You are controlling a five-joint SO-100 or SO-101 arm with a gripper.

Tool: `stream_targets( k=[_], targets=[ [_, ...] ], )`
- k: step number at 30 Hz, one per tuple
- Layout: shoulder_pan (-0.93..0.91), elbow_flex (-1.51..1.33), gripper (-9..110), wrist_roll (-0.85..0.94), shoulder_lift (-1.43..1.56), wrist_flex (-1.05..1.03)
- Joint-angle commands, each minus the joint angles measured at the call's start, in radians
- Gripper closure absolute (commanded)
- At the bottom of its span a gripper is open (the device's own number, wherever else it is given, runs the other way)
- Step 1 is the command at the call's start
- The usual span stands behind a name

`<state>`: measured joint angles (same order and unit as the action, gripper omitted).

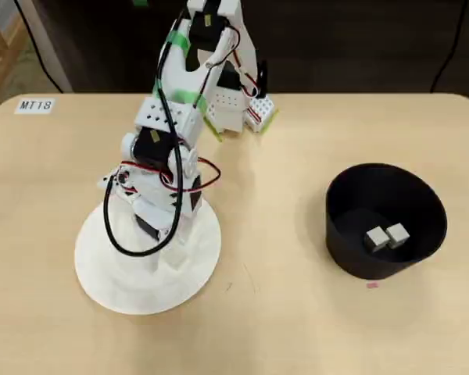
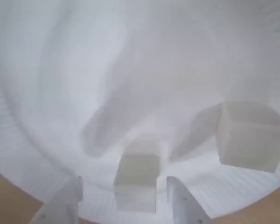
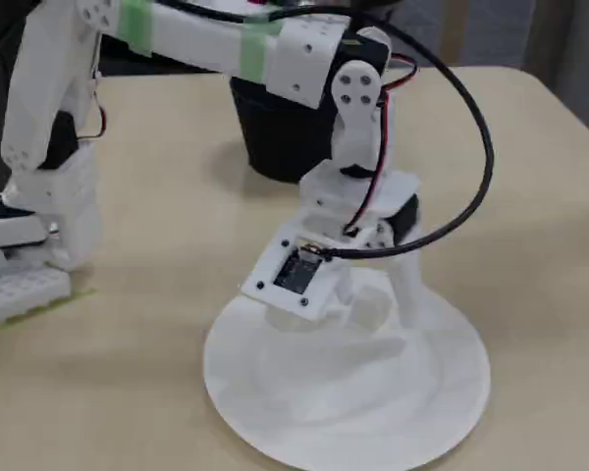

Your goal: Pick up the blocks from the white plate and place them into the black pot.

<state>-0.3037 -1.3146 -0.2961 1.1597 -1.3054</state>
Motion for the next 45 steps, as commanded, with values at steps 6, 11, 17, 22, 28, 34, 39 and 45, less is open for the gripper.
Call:
stream_targets(
  k=[6,11,17,22,28,34,39,45],
  targets=[
    [0.006,0.08,97,-0.032,-0.04,0.037],
    [0.003,0.086,104,-0.017,-0.054,0.061],
    [0.015,0.086,104,0.055,0.023,0.112],
    [0.074,0.086,104,0.147,0.161,0.187],
    [0.252,0.081,104,0.25,0.337,0.206],
    [0.528,0.071,104,0.307,0.48,0.13],
    [0.761,0.071,104,0.319,0.508,0.078],
    [0.905,-0.052,104,0.296,0.506,0.081]
  ],
)
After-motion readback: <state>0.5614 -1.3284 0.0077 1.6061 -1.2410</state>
